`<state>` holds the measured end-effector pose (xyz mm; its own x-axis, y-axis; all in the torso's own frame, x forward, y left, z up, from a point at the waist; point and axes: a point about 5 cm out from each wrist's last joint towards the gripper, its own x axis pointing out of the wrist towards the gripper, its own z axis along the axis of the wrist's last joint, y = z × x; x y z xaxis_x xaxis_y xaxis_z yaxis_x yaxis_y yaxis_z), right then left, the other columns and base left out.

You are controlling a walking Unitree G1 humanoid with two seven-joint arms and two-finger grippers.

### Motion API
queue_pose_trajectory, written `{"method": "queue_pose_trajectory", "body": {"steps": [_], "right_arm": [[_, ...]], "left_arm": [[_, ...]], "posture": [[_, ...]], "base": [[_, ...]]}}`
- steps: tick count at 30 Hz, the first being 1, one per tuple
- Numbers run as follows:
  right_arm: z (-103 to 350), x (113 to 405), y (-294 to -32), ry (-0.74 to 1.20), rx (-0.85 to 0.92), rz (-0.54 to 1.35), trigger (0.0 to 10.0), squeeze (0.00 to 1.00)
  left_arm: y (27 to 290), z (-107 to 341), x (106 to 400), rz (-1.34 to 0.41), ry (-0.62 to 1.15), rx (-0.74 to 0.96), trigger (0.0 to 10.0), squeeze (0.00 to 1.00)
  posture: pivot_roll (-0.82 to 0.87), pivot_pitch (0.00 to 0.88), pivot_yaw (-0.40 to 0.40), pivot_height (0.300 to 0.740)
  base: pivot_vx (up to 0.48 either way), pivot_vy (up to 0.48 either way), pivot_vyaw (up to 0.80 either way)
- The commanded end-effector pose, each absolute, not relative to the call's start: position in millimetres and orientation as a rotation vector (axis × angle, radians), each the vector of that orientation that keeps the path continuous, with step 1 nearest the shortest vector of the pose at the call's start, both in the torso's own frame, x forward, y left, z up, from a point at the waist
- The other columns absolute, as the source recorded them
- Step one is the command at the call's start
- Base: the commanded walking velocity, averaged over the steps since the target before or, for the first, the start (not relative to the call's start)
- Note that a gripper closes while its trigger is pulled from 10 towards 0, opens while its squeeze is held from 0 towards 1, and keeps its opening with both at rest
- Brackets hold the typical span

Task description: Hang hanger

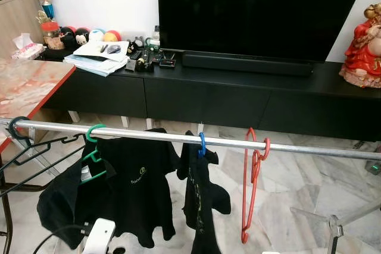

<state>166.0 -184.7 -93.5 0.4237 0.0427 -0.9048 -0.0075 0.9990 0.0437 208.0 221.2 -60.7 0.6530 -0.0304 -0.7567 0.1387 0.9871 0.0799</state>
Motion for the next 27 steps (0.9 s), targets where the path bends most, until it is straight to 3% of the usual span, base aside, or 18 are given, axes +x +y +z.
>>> {"method": "queue_pose_trajectory", "body": {"steps": [1,6,21,27], "right_arm": [[-93,167,-186,1.133,0.043,0.019,10.0,0.0],[-93,167,-186,1.134,0.043,0.013,10.0,0.0],[-93,167,-186,1.137,0.031,0.02,10.0,0.0],[-93,167,-187,1.135,0.032,0.01,10.0,0.0]], "left_arm": [[218,-60,210,-0.109,0.836,0.127,10.0,0.0],[215,-59,213,-0.13,0.825,0.13,10.0,0.0],[214,-55,221,-0.163,0.805,0.182,10.0,0.0],[215,-45,232,-0.185,0.744,0.214,10.0,0.0]], "posture": [[0.1,0.0,-0.044,0.74],[0.1,0.0,-0.044,0.74],[0.1,0.0,-0.042,0.74],[0.1,0.0,-0.042,0.74]], "base": [[0.0,0.0,0.0],[0.0,0.064,0.0],[0.0,0.48,0.0],[0.0,0.156,0.0]]}}
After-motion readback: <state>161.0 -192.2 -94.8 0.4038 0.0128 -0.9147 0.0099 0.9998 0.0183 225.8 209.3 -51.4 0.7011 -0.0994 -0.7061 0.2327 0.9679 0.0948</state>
